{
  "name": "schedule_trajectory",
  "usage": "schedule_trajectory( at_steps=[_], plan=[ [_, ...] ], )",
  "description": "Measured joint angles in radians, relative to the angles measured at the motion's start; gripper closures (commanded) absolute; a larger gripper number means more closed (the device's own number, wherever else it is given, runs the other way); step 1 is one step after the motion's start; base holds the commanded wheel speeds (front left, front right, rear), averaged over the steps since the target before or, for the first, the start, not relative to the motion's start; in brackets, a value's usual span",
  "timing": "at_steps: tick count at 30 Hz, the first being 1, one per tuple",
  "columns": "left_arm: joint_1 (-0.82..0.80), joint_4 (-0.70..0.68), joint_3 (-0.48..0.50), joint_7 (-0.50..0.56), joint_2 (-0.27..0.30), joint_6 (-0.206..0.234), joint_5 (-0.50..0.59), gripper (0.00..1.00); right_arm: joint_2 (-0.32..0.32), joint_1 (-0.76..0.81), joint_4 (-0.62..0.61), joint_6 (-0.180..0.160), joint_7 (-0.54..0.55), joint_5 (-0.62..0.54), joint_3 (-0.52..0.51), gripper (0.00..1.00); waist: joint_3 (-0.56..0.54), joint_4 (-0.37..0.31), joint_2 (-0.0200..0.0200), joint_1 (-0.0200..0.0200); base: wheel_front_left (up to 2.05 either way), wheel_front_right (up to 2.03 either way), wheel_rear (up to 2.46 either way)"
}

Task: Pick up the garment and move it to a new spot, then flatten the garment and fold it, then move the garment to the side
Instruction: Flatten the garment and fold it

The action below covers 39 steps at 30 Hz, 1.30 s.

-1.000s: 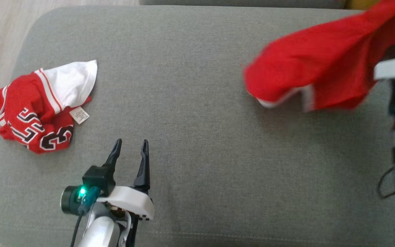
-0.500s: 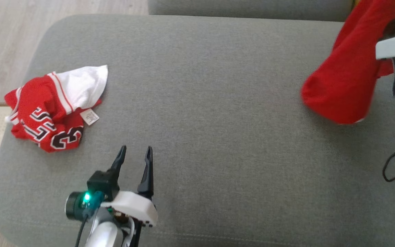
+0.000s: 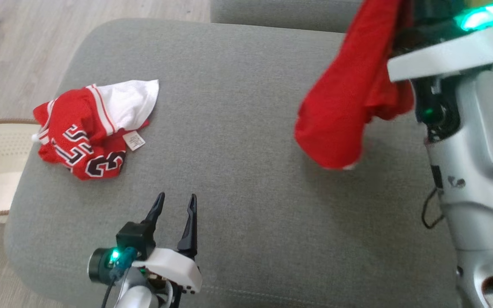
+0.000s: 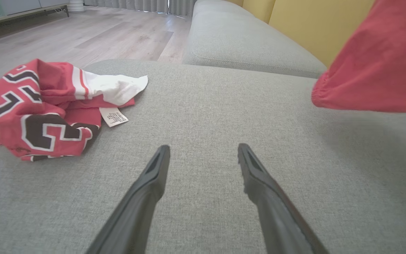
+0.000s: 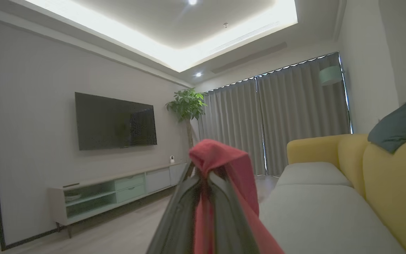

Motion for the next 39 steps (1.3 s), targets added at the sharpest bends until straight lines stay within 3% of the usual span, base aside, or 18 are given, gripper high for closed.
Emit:
schedule_trajectory(
  at_steps=[6, 12, 13, 14, 15, 19, 25, 28, 33, 39],
  plan=[
    [0.000, -0.001, -0.002, 0.000, 0.000, 0.001, -0.006, 0.00, 0.003, -0.061, 0.015, 0.000, -0.017, 0.024, -0.012, 1.00, 0.006, 0.013, 0.0000, 0.0000, 0.00, 0.00, 0.00],
    [-0.003, -0.006, -0.004, 0.000, 0.000, 0.000, -0.006, 0.00, -0.065, -0.058, 0.237, 0.000, -0.008, -0.014, -0.109, 1.00, 0.049, 0.015, 0.0000, 0.0000, 0.00, 0.00, 0.00],
    [-0.006, -0.007, -0.005, 0.000, 0.000, 0.000, -0.006, 0.00, -0.080, -0.055, 0.285, 0.000, -0.006, -0.031, -0.129, 0.72, 0.058, 0.015, 0.0000, 0.0000, 0.00, 0.00, 0.00],
    [-0.008, -0.008, -0.007, 0.000, 0.000, 0.000, -0.006, 0.00, -0.096, -0.053, 0.338, 0.000, 0.004, -0.057, -0.153, 0.13, 0.067, 0.016, 0.0000, 0.0000, 0.00, 0.00, 0.00],
    [-0.011, -0.009, -0.007, 0.000, 0.000, 0.000, -0.006, 0.00, -0.104, -0.050, 0.385, 0.000, 0.003, -0.070, -0.191, 0.00, 0.076, 0.016, 0.0000, 0.0000, 0.00, 0.00, 0.00],
    [-0.031, -0.009, -0.010, 0.000, 0.000, 0.000, -0.006, 0.00, -0.132, -0.007, 0.519, 0.000, -0.034, -0.138, -0.315, 0.00, 0.100, 0.015, 0.0000, 0.0000, 0.00, 0.00, 0.00],
    [-0.035, -0.006, -0.008, 0.000, 0.000, 0.000, -0.004, 0.00, -0.129, 0.029, 0.564, 0.000, -0.073, -0.215, -0.393, 0.00, 0.100, -0.009, 0.0000, 0.0000, 0.00, 0.00, 0.00],
    [-0.034, -0.006, -0.008, 0.000, 0.000, 0.000, -0.004, 0.00, -0.106, 0.050, 0.518, 0.000, -0.084, -0.250, -0.328, 0.00, 0.093, -0.020, 0.0000, 0.0000, 0.00, 0.00, 0.00],
    [-0.034, -0.005, -0.010, 0.000, 0.000, 0.000, -0.004, 0.00, -0.033, 0.112, 0.445, 0.000, -0.089, -0.255, -0.111, 0.00, 0.089, -0.029, 0.0000, 0.0000, 0.00, 0.00, 0.00],
    [-0.035, -0.005, -0.018, 0.000, 0.000, -0.001, -0.008, 0.00, -0.023, 0.145, 0.407, 0.000, -0.067, -0.243, 0.101, 0.00, 0.093, -0.009, 0.0000, 0.0000, 0.00, 0.00, 0.00]
  ],
)
